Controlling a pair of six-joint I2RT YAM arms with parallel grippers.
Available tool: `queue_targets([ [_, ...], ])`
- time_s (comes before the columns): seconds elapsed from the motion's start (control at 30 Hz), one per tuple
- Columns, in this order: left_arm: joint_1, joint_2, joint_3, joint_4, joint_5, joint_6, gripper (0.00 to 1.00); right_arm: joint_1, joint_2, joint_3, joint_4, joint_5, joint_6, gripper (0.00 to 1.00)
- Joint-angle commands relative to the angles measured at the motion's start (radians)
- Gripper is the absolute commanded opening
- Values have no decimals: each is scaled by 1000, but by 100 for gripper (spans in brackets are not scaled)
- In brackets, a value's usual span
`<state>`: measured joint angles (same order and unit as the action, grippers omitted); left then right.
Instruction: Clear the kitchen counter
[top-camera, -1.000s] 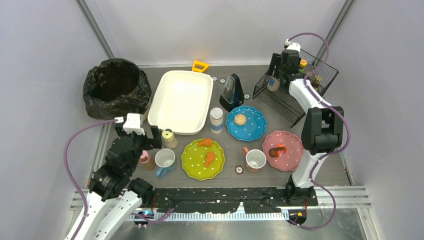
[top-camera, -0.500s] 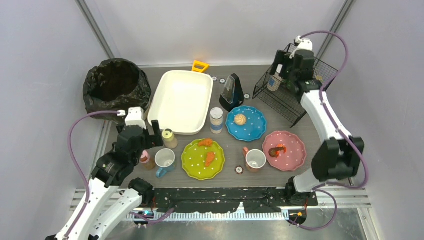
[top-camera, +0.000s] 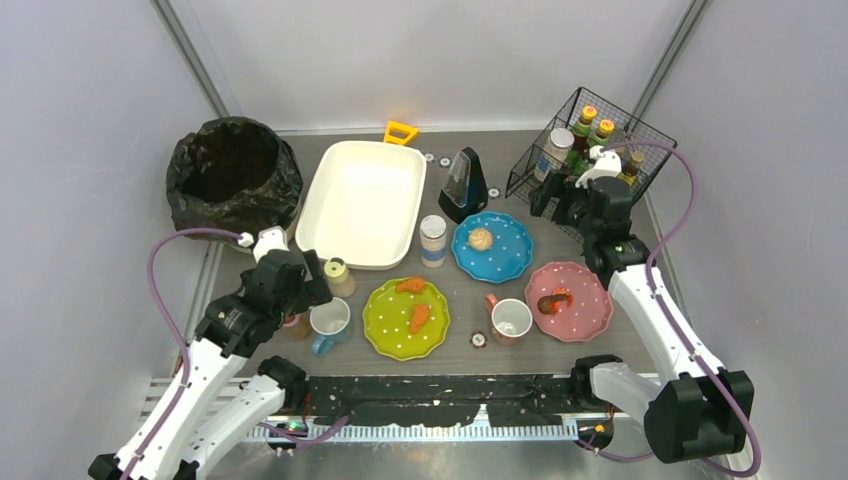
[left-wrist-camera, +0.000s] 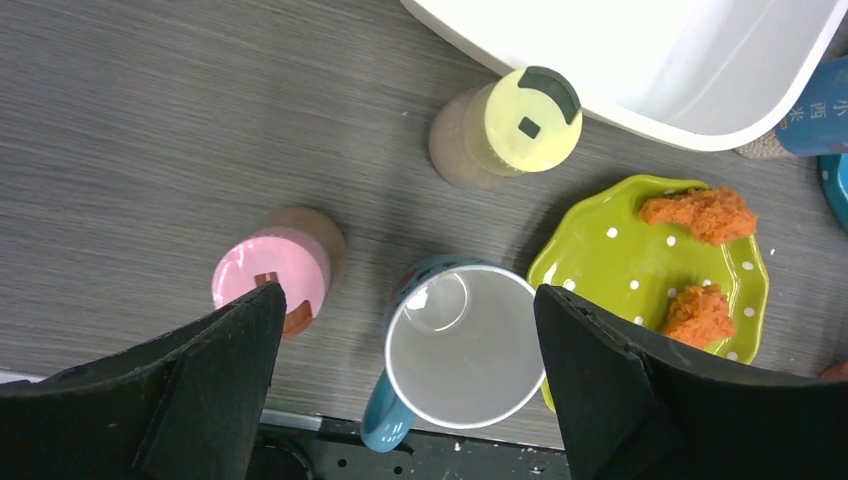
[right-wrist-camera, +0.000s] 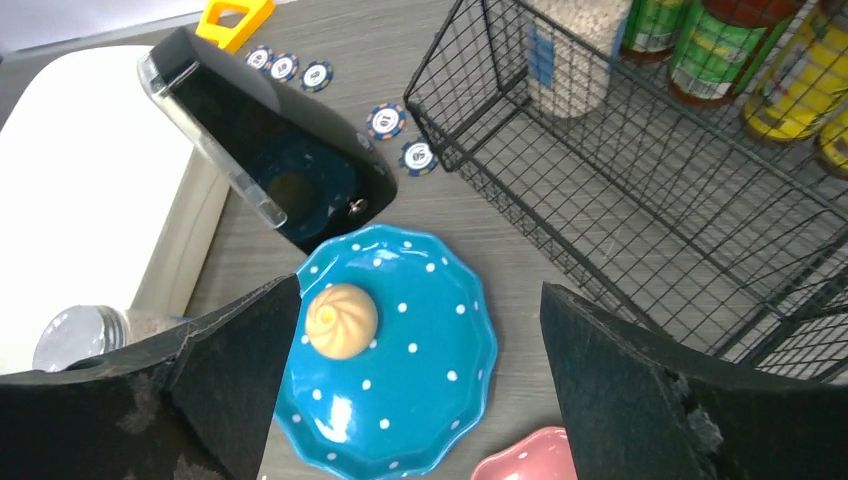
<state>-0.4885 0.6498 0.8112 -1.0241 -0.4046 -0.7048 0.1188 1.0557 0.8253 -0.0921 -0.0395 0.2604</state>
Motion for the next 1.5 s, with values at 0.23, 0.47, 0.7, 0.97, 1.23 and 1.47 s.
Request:
queue_targets([
  [0.23,4,154,104,96,82,17,100,261,-32,-28,197,-188,-130,95],
  [0.47,4,79,94,113,40,51,100,484,161,39,196,-108,-246,95],
  [0.7,4,-57,82,108,-24,84,100,577,330,110,218,-37,-255,95],
  [0.97,4,-247,26,158,-99,149,100,601,493,169,256,3,-254,97],
  [1.23,4,-283,16,179,-94,182,99,617,515,175,248,10,-256,69],
  [1.47,4,-246,17,229,-88,235,100,617,426,171,205,-26,-255,40],
])
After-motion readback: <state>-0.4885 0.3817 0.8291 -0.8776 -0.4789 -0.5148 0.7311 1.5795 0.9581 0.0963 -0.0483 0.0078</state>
